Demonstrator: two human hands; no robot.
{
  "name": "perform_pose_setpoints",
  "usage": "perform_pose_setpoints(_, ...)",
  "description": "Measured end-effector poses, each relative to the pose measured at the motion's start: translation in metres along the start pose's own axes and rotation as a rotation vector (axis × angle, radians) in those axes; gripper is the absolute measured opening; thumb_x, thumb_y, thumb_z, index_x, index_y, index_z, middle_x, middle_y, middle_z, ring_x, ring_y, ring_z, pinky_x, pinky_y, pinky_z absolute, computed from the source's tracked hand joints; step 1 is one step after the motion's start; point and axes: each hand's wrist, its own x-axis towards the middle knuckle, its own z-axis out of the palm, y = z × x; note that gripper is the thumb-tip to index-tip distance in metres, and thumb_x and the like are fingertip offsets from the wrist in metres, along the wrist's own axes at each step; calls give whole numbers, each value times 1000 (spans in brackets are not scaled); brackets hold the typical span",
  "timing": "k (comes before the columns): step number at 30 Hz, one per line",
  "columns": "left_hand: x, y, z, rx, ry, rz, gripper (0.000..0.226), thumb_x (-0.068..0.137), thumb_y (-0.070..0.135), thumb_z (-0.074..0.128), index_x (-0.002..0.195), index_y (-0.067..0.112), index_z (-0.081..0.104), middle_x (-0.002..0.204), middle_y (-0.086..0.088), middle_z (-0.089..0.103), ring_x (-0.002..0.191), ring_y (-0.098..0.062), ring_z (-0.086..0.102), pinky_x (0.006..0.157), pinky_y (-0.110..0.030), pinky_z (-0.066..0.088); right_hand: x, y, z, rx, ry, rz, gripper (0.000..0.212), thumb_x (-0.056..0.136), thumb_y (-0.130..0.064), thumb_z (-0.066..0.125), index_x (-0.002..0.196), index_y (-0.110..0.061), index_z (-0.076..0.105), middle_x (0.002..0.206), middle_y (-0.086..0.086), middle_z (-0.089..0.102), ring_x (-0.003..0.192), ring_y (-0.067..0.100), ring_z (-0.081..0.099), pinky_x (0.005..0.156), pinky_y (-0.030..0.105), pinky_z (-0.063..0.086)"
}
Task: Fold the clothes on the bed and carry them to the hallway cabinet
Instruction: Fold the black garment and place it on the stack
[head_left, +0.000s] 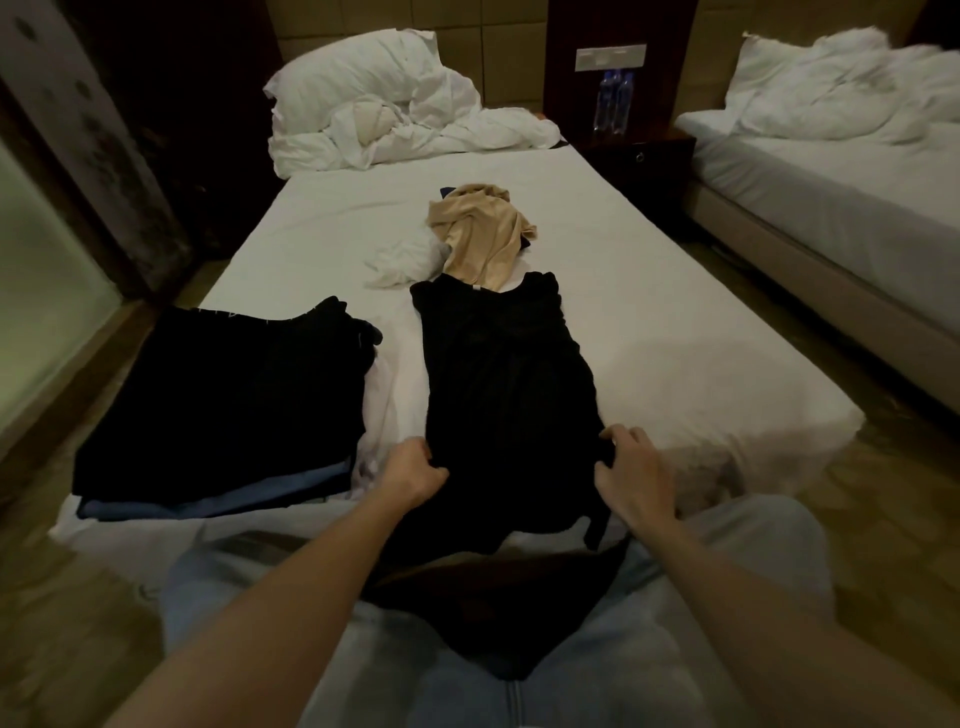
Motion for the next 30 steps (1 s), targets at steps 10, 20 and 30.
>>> perform_pose_setpoints(10, -12, 15, 35, 271, -24, 433, 25, 97, 30, 51, 116, 25, 68, 107, 2, 71, 95, -20, 66, 83, -34, 53, -5, 18, 23, -267, -411, -453, 59, 104, -49, 30, 156, -23, 19, 157, -1, 22, 143, 24, 20, 116, 39, 24)
perform_pose_setpoints(20, 19, -58, 24, 760, 178, 1228, 27, 76, 14, 67, 102, 18, 71, 119, -7, 63, 110, -22, 54, 98, -29, 33, 6, 39, 21, -644, -341, -783, 67, 60, -11, 85, 121, -22, 58, 152, 17, 41, 125, 35, 52, 89, 44, 52)
perform_pose_setpoints(30, 34, -45, 30, 891, 168, 1302, 63, 69, 18, 83, 128, 25, 63, 131, -3, 45, 110, -23, 47, 98, -34, 41, 22, 30, 36, -702, -103, -964, 43, 75, -17, 77, 113, -22, 57, 129, 17, 57, 101, 36, 46, 76, 44, 49)
